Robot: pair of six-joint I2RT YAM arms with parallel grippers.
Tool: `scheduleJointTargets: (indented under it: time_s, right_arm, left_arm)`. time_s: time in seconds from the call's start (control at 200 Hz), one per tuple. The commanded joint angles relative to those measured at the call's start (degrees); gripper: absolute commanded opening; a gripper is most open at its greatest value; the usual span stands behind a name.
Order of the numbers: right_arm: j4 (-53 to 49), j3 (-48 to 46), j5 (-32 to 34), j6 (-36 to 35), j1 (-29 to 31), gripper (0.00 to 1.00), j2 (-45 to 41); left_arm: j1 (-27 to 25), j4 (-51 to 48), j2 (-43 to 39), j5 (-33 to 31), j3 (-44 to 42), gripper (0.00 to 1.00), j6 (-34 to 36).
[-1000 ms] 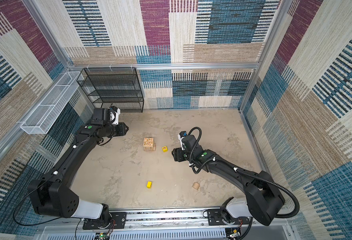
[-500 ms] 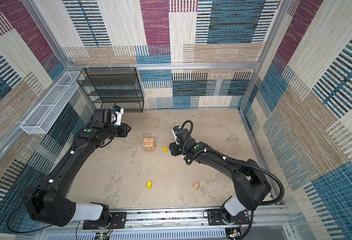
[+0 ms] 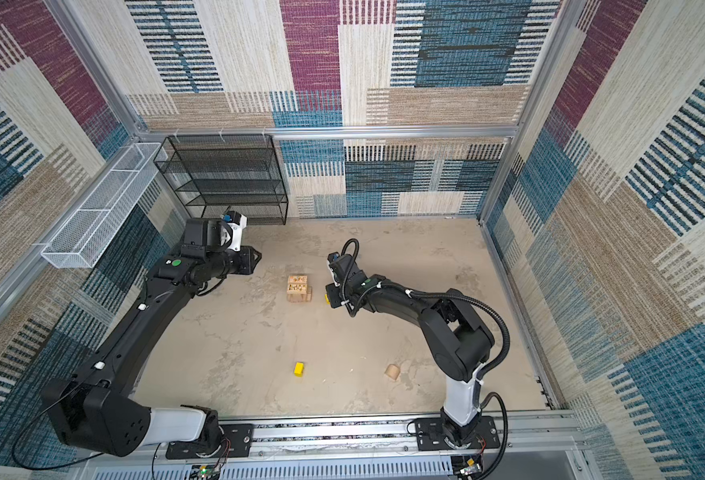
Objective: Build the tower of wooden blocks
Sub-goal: 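Move the right gripper toward the yellow E cube beside the stack, then close the right gripper on the yellow E cube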
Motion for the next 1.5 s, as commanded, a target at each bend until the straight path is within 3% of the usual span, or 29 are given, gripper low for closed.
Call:
scheduleJointTargets:
  time_s: [0.0,0.546,1.072,1.342,1.493]
  right_arm:
    - [0.6,1.8,1.1,-0.7,0.1,0.45,2.2]
    - [-1.9,7.9,-0.1,-1.9,1.1,0.41,9.6]
    - [-5.6,11.2,4.0,-2.9,2.3,0.39,12.6]
    - [-7.0,11.3,5.9,-3.3,2.9,0.34,12.3]
    - [-7.0,10.7,6.0,-3.1,2.9,0.25,11.1]
  left_arm:
    - [0.1,1.6,-0.1,1.4,-0.1,0.29,-0.4]
    - [0.3,1.6,0.2,2.7,-0.1,0.28,-1.0]
    - [1.1,1.6,-0.6,2.7,-0.2,0.27,-1.1]
    - [1.4,1.6,-1.0,2.7,-0.3,0.27,-1.1]
    - [1.6,1.6,-1.0,2.8,-0.3,0.26,-1.3]
